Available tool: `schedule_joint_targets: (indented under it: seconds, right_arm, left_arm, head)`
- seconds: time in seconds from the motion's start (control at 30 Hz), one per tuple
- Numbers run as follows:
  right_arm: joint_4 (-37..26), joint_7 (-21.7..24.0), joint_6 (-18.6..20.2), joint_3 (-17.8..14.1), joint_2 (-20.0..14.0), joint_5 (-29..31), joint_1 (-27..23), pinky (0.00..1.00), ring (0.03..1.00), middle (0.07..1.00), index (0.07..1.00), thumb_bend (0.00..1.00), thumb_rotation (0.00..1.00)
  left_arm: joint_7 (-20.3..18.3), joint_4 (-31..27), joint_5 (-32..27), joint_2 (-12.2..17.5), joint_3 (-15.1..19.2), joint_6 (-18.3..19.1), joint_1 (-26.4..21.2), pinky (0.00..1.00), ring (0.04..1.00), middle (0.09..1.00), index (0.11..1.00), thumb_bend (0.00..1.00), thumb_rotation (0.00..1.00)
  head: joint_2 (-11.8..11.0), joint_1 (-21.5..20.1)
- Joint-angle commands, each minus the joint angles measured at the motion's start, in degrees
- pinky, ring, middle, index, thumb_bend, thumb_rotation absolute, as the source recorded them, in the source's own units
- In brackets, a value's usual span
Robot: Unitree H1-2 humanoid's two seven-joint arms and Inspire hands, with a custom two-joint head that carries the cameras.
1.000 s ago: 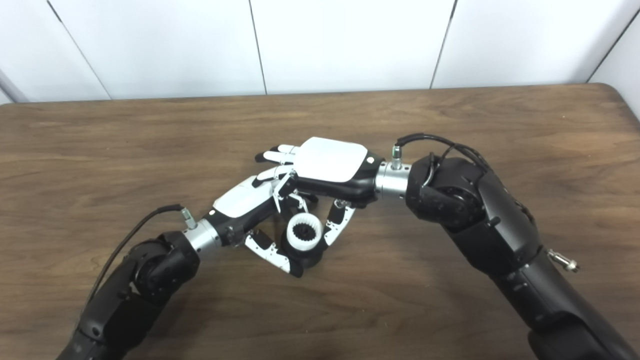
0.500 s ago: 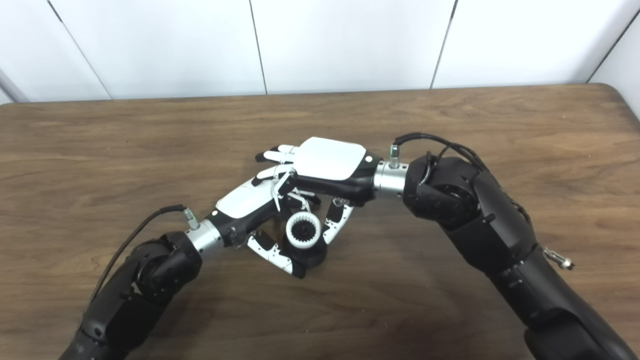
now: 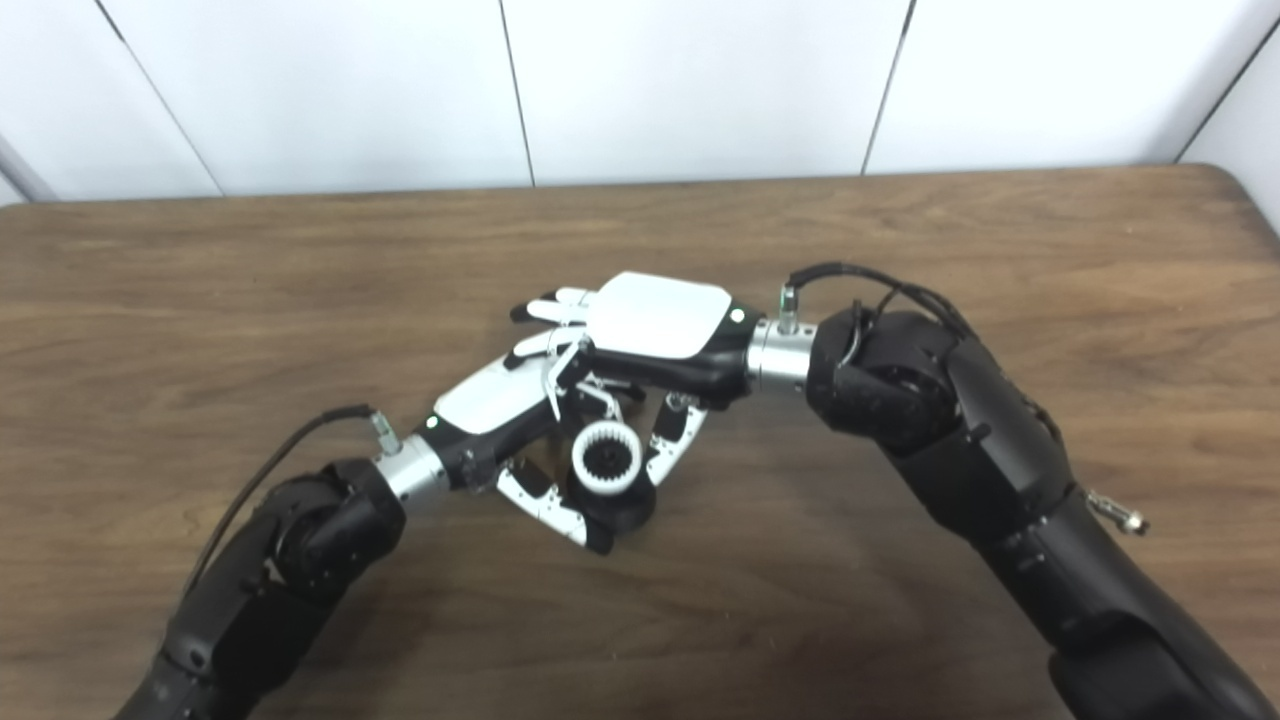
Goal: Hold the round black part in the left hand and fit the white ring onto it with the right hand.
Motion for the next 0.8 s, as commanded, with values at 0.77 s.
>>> schedule_joint_targets:
  seconds: [0.77]
  right_arm:
    - [-2.00,-0.26,-0.83,-0.77,-2.07,3.21,0.22,1.00,1.000,0.885,0.483,0.53,0.14]
  left_arm:
    - [2.13,-3.29,-0.38,-0.34,2.28,-0.61,-1.40,1.00,1.000,0.859,0.481,0.52,0.06]
  head:
    - [0.61,-0.41]
